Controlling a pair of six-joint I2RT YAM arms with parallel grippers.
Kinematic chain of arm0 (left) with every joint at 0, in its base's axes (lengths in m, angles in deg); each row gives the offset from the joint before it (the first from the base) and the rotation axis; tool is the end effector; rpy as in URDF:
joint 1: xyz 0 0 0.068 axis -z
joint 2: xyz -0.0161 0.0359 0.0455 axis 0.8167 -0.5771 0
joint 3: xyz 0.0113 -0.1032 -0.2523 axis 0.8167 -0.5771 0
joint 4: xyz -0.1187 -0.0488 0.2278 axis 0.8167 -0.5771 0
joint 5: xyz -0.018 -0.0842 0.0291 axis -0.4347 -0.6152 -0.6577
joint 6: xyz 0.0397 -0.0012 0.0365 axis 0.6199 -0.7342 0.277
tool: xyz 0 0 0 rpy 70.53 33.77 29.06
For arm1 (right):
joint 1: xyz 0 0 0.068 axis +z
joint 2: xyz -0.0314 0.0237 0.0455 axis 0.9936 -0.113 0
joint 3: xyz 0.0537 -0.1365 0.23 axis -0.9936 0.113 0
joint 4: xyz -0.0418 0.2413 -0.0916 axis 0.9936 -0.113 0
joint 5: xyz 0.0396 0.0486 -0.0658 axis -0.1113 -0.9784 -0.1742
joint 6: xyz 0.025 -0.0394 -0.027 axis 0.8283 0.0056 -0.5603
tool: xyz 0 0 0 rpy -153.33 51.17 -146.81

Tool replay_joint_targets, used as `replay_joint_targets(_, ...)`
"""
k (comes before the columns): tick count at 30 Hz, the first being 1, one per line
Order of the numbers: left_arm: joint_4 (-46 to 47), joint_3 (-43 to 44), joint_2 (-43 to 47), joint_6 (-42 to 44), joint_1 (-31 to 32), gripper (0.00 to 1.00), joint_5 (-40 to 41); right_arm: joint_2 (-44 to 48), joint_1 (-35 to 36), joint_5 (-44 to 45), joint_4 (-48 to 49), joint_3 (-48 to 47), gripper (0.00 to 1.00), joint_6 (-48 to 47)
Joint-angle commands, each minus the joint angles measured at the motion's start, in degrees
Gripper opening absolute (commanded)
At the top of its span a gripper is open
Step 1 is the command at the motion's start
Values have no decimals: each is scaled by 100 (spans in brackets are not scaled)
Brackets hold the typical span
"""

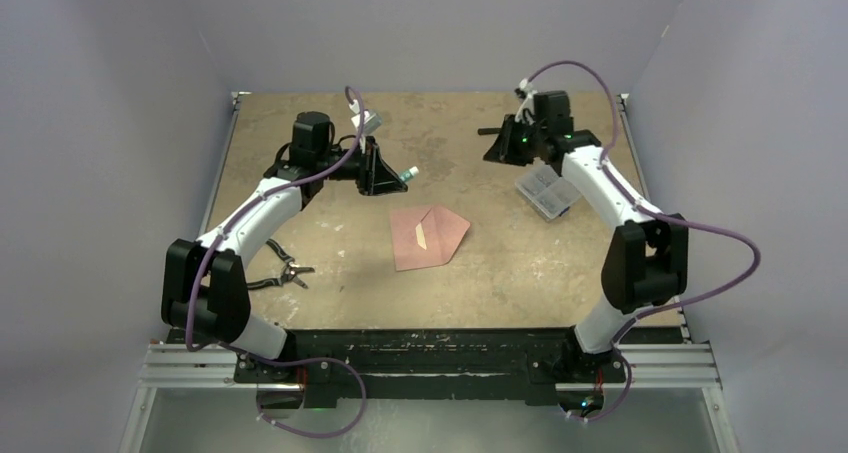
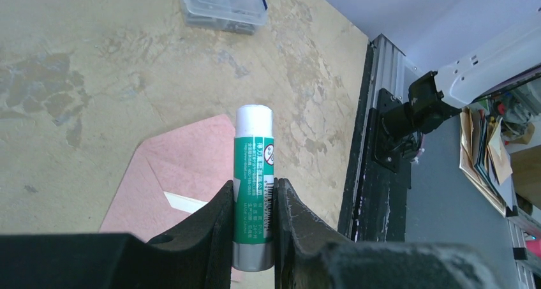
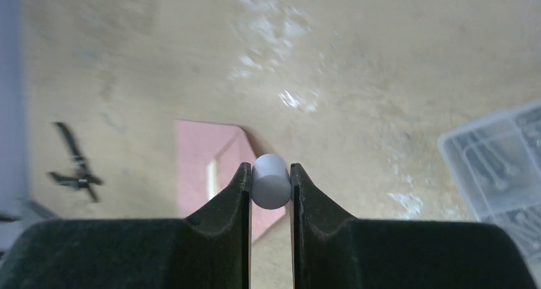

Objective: Place the letter into the envelope and seal it

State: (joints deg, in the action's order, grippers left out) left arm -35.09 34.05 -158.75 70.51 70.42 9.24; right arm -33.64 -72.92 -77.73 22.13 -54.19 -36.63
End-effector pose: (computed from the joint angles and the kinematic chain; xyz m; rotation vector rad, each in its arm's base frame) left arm 0.3103 -0.1188 0.2920 0.7811 1.8925 -1.3146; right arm 0.3679 0.0827 0.3087 -0.0085 2.2652 0.7367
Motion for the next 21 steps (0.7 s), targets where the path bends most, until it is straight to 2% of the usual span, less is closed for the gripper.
replay_joint_targets(1,287,244,54,-236,7,0,64,-339,634,2348,-935,198,0,-242)
replay_joint_targets(7,309,185,72,-269,16,0,68,-675,937,3350,-1013,493,2,-150)
replay_joint_targets(10,335,164,56,-295,16,0,73,-699,962,3481,-728,740,11,-158)
replay_joint_targets(21,355,155,-58,-305,16,0,72,-965,960,3612,-35,1284,28,161)
